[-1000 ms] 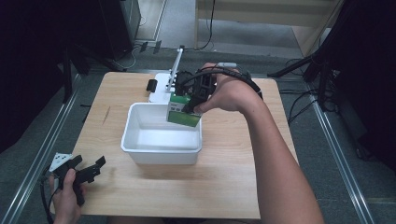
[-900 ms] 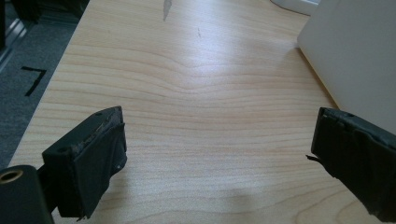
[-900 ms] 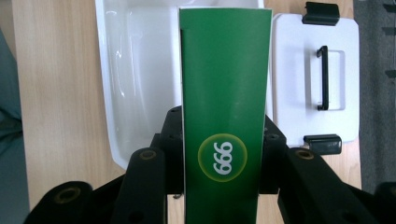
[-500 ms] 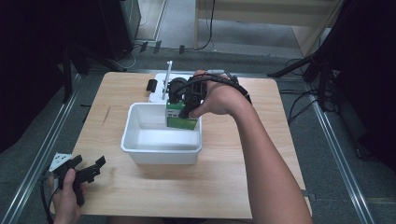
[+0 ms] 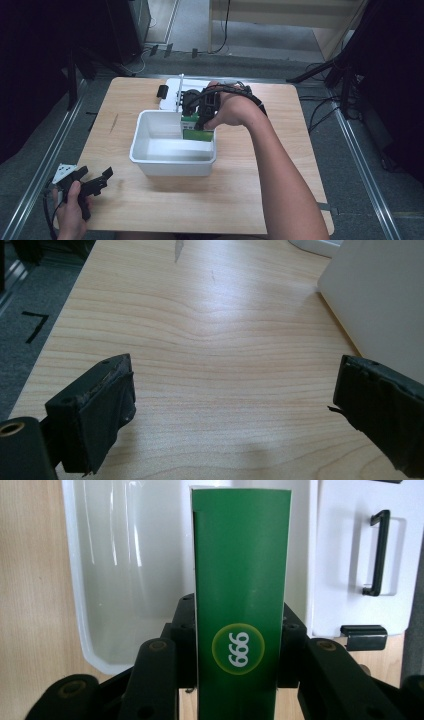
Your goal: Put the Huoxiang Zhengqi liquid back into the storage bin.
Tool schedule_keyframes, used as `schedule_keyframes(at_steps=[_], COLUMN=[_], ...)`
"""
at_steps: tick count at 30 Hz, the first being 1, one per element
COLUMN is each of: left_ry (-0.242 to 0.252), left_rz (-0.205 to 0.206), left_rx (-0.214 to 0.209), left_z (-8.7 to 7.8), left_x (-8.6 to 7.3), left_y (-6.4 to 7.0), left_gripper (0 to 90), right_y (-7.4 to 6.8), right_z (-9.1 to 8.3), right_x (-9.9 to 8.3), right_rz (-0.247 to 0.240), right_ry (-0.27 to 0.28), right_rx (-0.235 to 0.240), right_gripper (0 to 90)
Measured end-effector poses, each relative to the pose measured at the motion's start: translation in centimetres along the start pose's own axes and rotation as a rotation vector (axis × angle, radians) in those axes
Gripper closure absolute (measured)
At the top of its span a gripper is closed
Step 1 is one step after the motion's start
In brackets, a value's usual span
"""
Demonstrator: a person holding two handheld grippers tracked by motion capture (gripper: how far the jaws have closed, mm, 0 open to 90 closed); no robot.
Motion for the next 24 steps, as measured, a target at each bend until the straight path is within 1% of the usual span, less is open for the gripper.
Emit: schedule_keyframes(at_steps=[2,3,6,8,9,10,11,15,16,24], left_ry=[0.002,0.001,0.000,0.002,0.003,0.004,0.005,0.004,0.006,0.008], left_rz=[-0.001,-0.002,-0.003,-0.004,-0.005,-0.007,-0.007,-0.005,-0.006,-0.008], left_rx=[-0.002,-0.002,-0.001,-0.002,-0.003,-0.002,-0.002,-0.002,-0.003,-0.003], left_z=[0.0,0.0,0.0,0.0,0.0,0.0,0.0,0.0,0.0,0.0], left_x=[0.0,0.0,0.0,0.0,0.0,0.0,0.0,0.0,0.0,0.0], left_y=[0.0,0.0,0.0,0.0,0.0,0.0,0.0,0.0,0.0,0.0], left_gripper=[4.0,4.0,4.0,4.0,4.0,4.0,4.0,4.0,4.0,4.0], right_y=[-0.1,0.0,0.0,0.1,0.3,0.2,0.2,0.1,0.1,0.0], right_z=[0.4,0.6,1.1,1.7,2.0,2.2,2.4,3.5,3.7,5.4], right_x=[0.0,0.0,-0.1,-0.1,-0.1,-0.2,-0.2,-0.2,-0.2,-0.2], right_rz=[0.007,-0.001,0.007,0.009,-0.004,0.011,0.011,0.008,0.000,-0.003], right_ry=[-0.006,-0.005,-0.017,-0.016,-0.009,-0.017,-0.022,-0.029,-0.030,-0.055], right_rx=[0.005,0.006,0.013,0.019,0.019,0.025,0.027,0.037,0.041,0.056], right_gripper=[64.2,64.2,64.2,64.2,64.2,64.1,64.2,64.1,64.0,64.0])
Point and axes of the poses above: each handheld gripper's, and its own axes: z roughly forward along the jaws, x roughly out of its top, y roughly to its right, the point moved 7 cm from there along z, roughly forward along the jaws, and after that the axes turned 7 degrees about -z, right-handed, at the moved point
